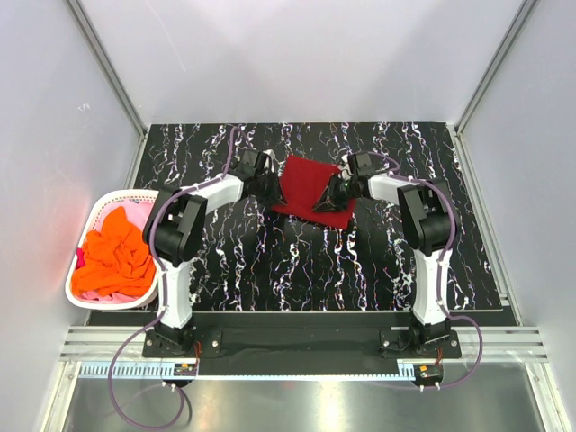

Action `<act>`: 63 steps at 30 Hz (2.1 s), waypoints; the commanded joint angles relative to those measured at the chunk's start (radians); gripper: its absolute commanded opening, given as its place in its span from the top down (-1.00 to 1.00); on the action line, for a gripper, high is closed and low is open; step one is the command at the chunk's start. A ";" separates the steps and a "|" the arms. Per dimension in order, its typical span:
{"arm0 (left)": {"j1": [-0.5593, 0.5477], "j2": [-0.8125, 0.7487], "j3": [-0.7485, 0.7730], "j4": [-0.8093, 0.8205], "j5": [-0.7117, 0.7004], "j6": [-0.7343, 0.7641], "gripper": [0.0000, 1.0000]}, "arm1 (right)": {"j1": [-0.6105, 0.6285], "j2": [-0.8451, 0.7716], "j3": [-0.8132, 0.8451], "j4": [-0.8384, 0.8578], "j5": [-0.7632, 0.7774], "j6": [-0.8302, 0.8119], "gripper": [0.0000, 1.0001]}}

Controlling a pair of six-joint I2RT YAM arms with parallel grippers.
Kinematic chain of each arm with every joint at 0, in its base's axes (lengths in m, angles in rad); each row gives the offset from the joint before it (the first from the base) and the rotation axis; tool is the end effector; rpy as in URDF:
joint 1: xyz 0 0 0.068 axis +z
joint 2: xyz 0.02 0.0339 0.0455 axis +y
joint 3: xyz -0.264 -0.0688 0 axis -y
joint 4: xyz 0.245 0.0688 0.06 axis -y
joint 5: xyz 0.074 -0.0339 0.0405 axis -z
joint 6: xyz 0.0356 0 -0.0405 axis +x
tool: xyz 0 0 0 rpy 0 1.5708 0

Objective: Fold and stack the t-shirts
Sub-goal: Fold the tshirt

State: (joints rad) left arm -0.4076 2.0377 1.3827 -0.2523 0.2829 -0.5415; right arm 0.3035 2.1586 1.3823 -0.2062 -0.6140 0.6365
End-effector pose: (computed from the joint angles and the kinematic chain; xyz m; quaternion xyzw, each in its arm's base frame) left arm 0.3966 -0.1821 0.1623 -0.0168 0.9370 -0.2659 0.2259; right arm 0.4142 0.1512 0.1186 0.0648 0.9142 0.3830 0.1154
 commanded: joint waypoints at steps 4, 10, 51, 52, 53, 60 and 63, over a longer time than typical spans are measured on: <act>0.004 -0.007 -0.011 -0.014 -0.099 -0.044 0.63 | -0.037 -0.069 -0.071 -0.067 0.128 -0.110 0.54; 0.001 -0.120 -0.040 -0.133 -0.267 -0.039 0.60 | -0.061 -0.115 -0.068 -0.133 0.138 -0.159 0.52; -0.071 -0.042 -0.102 0.071 0.096 0.000 0.71 | -0.168 -0.321 -0.193 -0.286 0.413 -0.193 0.39; -0.071 -0.042 -0.106 0.073 0.091 -0.005 0.71 | -0.170 -0.319 -0.192 -0.286 0.421 -0.199 0.39; -0.069 -0.048 -0.109 0.077 0.088 -0.008 0.71 | -0.172 -0.319 -0.189 -0.285 0.428 -0.201 0.39; -0.071 -0.091 -0.076 0.021 0.114 -0.017 0.64 | -0.162 -0.354 -0.117 -0.338 0.444 -0.183 0.37; -0.068 -0.180 -0.056 -0.037 0.125 -0.028 0.58 | -0.129 -0.388 -0.086 -0.354 0.474 -0.156 0.31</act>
State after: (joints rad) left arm -0.4812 1.9839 1.2800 -0.2481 0.3973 -0.5663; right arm 0.1410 1.8351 1.2285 -0.5327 -0.1917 0.4564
